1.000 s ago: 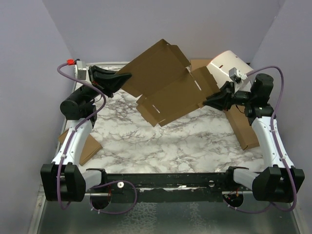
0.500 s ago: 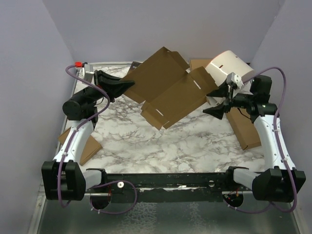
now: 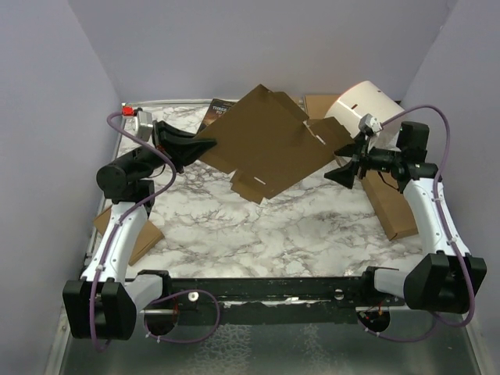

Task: Fold the paper box

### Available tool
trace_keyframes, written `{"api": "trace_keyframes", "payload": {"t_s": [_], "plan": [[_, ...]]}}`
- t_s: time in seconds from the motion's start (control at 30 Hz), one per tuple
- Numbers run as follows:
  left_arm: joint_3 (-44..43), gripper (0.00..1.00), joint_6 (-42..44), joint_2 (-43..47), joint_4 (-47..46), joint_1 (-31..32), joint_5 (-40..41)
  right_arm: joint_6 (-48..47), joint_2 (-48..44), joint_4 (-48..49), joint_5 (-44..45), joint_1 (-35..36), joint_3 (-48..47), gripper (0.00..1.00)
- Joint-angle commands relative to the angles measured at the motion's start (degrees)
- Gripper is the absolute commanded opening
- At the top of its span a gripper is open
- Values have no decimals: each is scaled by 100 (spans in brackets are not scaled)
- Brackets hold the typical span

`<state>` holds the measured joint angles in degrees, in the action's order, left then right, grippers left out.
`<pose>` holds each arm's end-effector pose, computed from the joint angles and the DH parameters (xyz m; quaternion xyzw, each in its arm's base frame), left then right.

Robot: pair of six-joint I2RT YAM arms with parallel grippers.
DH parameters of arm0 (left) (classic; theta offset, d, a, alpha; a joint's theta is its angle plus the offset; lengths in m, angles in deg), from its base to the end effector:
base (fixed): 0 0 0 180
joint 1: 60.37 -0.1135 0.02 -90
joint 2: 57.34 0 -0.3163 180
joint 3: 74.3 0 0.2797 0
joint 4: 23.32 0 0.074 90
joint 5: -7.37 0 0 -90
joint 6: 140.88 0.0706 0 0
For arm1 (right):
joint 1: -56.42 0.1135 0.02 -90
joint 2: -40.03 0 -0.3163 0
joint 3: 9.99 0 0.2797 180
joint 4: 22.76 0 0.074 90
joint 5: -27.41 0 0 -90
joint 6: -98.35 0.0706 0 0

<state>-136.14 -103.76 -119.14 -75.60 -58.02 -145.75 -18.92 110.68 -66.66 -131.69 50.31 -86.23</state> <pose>0.2122 -0.0717 0.4763 0.3305 0.4603 -0.5236 0.6362 0.2769 0.0367 0.3777 -0.3791 0.6833 0.3858 0.4905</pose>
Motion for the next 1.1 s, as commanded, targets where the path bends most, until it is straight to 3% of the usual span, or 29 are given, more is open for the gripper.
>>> {"api": "trace_keyframes", "payload": {"t_s": [0.0,0.1,0.2,0.43,0.63,0.77,1.07], "plan": [[74,0,53,198,196,11,699,895,-243,1044,44,-38,642,100],[-76,0,486,379,1247,11,1232,1057,-337,1281,-311,-55,837,100],[-129,0,625,570,1808,11,1687,1861,-436,2226,-600,-74,1362,100],[-23,0,-485,634,1413,19,2040,5062,-252,6334,-605,-75,2799,100],[98,0,-1223,579,837,37,2252,7326,411,8937,47,-17,3051,100],[102,0,-1459,546,728,67,2356,8407,775,10382,4,146,2954,98],[138,0,-1606,528,691,166,2496,9064,660,11006,-116,459,2579,96]]}}
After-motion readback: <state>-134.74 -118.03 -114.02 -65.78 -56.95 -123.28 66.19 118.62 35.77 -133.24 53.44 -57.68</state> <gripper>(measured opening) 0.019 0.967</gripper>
